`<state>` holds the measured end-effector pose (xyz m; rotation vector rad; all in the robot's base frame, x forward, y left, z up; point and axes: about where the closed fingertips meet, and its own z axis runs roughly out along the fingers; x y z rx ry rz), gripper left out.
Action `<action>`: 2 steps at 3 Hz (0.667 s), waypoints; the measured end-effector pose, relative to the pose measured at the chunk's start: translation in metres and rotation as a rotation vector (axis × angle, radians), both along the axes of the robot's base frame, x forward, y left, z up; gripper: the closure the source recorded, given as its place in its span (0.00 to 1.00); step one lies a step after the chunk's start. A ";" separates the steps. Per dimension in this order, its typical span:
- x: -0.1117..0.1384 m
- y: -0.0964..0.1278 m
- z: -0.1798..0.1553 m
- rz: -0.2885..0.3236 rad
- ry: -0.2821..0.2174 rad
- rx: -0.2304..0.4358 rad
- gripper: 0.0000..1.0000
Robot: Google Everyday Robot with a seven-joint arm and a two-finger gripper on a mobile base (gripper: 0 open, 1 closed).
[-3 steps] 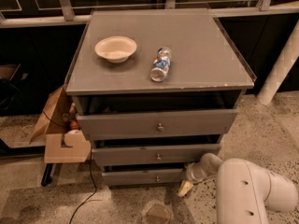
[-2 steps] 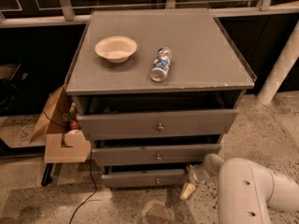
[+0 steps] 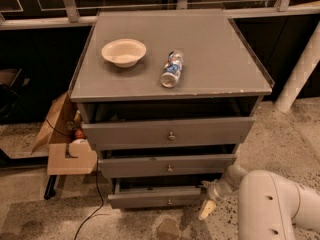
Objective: Open bottom drawer
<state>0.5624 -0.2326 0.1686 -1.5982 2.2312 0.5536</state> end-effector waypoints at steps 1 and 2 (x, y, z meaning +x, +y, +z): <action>-0.021 0.000 0.009 0.013 0.092 0.060 0.00; -0.049 0.002 0.017 0.036 0.212 0.116 0.00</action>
Offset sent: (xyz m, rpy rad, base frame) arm -0.0798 -0.0006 0.0342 0.1849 0.3611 0.0673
